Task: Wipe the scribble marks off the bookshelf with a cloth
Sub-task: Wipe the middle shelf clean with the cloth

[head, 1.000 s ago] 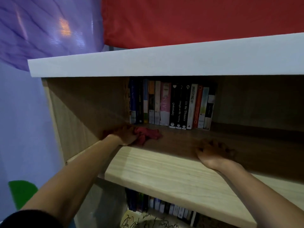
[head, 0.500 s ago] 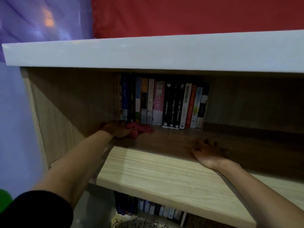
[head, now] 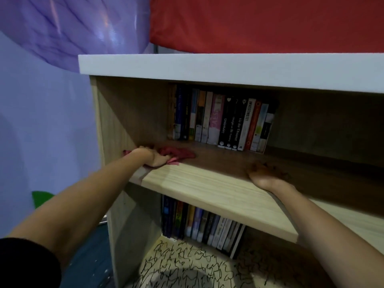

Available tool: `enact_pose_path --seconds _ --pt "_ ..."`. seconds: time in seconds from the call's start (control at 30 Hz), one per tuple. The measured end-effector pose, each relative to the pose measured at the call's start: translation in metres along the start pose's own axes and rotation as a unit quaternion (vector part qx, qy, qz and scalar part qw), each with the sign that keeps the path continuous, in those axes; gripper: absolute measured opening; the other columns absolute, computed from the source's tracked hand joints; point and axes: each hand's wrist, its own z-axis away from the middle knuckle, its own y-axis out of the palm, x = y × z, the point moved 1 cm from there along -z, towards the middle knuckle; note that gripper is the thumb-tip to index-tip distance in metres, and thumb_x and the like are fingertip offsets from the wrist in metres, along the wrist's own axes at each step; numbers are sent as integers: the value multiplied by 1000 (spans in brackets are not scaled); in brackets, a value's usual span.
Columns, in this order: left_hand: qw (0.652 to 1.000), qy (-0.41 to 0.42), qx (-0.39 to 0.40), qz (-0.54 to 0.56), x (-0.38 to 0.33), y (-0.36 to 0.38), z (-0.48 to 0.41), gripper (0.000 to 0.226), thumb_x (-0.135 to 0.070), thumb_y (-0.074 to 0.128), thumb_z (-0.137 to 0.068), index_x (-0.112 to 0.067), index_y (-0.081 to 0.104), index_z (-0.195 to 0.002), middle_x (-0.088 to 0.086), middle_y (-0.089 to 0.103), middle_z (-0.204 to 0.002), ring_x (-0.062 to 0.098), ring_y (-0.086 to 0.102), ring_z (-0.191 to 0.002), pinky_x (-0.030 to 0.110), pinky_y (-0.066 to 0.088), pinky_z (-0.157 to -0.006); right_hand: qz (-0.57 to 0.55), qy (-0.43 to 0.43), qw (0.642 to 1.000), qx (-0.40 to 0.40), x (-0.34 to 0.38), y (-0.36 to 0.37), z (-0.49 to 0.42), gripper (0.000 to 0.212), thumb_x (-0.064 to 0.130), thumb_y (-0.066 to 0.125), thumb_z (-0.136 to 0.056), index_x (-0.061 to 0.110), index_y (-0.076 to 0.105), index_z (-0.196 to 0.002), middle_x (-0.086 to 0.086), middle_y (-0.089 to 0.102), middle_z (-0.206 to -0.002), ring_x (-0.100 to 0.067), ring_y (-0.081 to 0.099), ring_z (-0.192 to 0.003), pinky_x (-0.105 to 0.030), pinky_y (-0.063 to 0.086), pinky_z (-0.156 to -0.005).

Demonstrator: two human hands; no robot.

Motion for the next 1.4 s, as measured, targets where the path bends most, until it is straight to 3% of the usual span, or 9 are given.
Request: enact_pose_path --seconds 0.27,0.47,0.7,0.8,0.87,0.97,1.03,1.27,1.4 --pt "994 -96 -41 -40 35 23 54 92 -80 14 -85 -18 12 -153 13 17 -158 36 20 -143 48 18 -117 -16 -21 999 -27 0 3 11 55 46 26 -91 19 44 -136 -15 41 -143 -36 41 -127 -49 33 -107" --pt "984 -166 -52 34 -10 35 110 90 -74 21 -90 -12 4 -153 24 6 -156 47 13 -140 55 21 -113 -12 -18 998 -55 1 2 13 49 45 32 -94 20 48 -133 -12 45 -138 -33 45 -124 -47 35 -105" --pt "995 64 -67 -23 -101 47 130 80 -73 20 -90 -23 15 -152 16 12 -158 40 15 -143 56 11 -115 -19 -50 996 -65 -4 7 10 47 47 37 -90 26 54 -128 -10 50 -137 -31 49 -120 -46 39 -103" --pt "997 43 -64 7 -61 36 94 78 -75 24 -88 -33 11 -152 6 6 -161 36 11 -145 59 8 -114 -19 -100 994 47 -29 -8 29 54 49 23 -101 27 27 -150 -2 17 -159 -25 18 -145 -42 15 -118" --pt "998 -7 -67 16 -40 28 68 82 -78 22 -86 -29 13 -152 8 8 -161 37 11 -145 58 9 -116 -38 -87 989 114 -62 -17 40 63 60 22 -98 27 21 -152 -2 14 -160 -24 14 -146 -40 12 -117" --pt "997 -34 -63 12 -47 31 36 101 -87 12 -69 -30 18 -152 9 11 -160 40 7 -145 62 8 -114 -74 -42 993 80 -93 -26 47 64 61 29 -96 29 23 -151 -2 21 -158 -27 23 -143 -40 18 -114" --pt "999 -11 -52 8 -76 36 44 96 -84 13 -76 -27 16 -153 12 9 -160 43 6 -144 63 7 -113 -79 -57 994 42 -92 -27 49 57 50 33 -100 28 22 -151 -2 20 -158 -27 24 -143 -36 21 -113" --pt "969 237 -51 -36 -156 58 153 77 -76 13 -86 -36 3 -152 3 -2 -161 32 5 -147 60 5 -114 -74 -75 994 34 -91 -25 55 52 43 32 -102 23 26 -150 -5 26 -156 -26 30 -140 -32 24 -111" --pt "980 195 -29 -31 -102 38 122 90 -80 10 -71 -39 6 -151 0 0 -161 28 10 -147 61 9 -114 -76 -67 994 37 -95 -25 55 54 47 32 -102 26 23 -151 -4 23 -157 -26 26 -142 -33 23 -112"
